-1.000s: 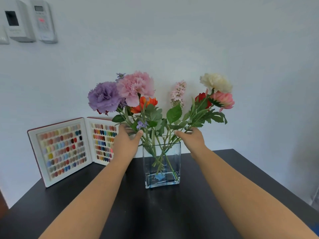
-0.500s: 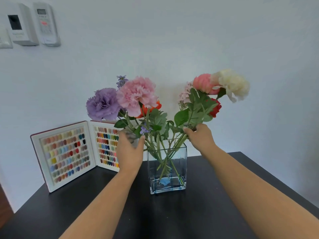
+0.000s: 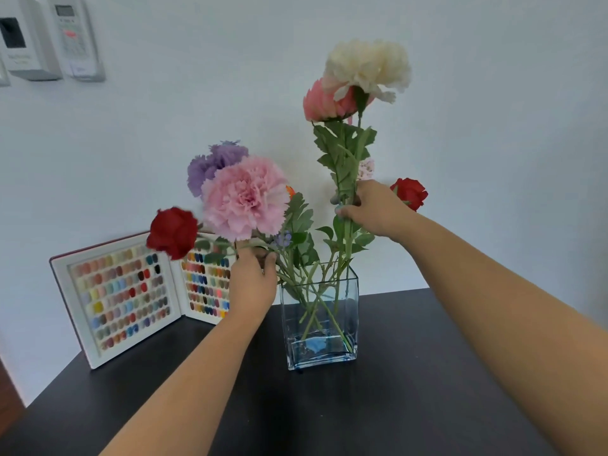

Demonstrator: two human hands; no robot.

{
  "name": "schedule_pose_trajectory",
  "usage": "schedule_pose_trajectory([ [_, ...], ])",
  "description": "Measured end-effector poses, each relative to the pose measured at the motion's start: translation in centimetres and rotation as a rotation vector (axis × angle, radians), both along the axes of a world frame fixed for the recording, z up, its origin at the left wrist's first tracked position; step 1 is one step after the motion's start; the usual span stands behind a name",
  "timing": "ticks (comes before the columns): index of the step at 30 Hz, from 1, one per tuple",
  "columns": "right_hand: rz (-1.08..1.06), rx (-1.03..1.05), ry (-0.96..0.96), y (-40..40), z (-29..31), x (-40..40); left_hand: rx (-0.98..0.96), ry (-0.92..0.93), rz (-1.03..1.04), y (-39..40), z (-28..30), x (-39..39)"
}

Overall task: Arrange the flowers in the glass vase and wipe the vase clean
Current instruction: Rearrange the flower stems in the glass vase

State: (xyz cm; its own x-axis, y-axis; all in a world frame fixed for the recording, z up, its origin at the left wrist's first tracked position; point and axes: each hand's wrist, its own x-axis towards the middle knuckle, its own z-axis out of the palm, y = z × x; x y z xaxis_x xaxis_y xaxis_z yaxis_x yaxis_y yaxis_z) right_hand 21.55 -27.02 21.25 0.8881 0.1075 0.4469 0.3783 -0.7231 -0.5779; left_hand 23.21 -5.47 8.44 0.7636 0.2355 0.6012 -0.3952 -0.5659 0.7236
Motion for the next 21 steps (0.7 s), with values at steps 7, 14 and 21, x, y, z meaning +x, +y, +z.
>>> schedule_pose_trajectory([
  [7, 0.061, 0.038, 0.182, 0.9, -2.3, 1.9, 0.124, 0.041, -0.119, 0.1, 2.3, 0.7],
  [14, 0.026, 0.011, 0.238, 1.8, -5.5, 2.9, -0.010, 0.154, -0.269, 0.5, 2.2, 1.3],
  [21, 0.050, 0.136, 0.273, 1.2, -7.3, 3.3, 0.059, 0.039, -0.240, 1.3, 0.9, 1.8],
])
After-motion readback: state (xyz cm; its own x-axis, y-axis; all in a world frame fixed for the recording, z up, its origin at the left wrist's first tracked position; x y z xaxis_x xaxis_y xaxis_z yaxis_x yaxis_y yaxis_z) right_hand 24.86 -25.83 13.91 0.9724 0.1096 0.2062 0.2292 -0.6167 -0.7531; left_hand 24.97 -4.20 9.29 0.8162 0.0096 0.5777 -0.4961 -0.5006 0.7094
